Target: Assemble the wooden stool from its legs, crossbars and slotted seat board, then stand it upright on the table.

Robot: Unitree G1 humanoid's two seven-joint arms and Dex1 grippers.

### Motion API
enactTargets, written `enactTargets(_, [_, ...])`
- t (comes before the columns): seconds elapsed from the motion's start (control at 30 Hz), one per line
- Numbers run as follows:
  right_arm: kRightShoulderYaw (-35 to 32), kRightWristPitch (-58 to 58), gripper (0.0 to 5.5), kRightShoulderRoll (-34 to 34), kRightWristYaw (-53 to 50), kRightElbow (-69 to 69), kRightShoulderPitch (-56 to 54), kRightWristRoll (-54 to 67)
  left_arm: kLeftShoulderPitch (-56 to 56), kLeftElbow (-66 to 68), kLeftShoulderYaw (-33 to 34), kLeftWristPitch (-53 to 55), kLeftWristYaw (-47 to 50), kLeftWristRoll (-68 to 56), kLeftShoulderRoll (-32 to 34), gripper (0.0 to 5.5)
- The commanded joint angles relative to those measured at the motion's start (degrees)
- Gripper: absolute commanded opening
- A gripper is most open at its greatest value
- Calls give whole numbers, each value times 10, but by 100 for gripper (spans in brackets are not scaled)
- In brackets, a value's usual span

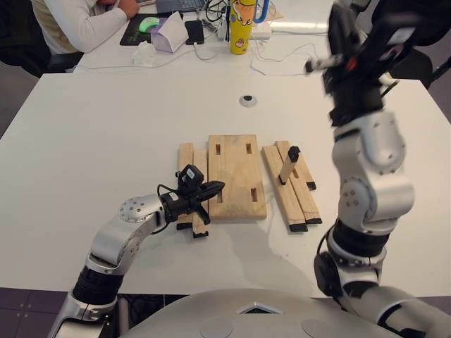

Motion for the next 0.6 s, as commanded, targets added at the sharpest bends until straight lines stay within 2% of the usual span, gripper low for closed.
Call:
enactTargets(0.03, [41,-19,1,-7,19,71,122,-23,4,-2,1,-1,3,4,-1,0])
enactTargets(0.17, [50,33,1,-15,15,118,146,-39,2,-2,1,0,-1,4,1,0])
enactTargets(0.6, [48,6,1,-36,17,70,101,-65,2,1,4,-2,4,5,-5,0])
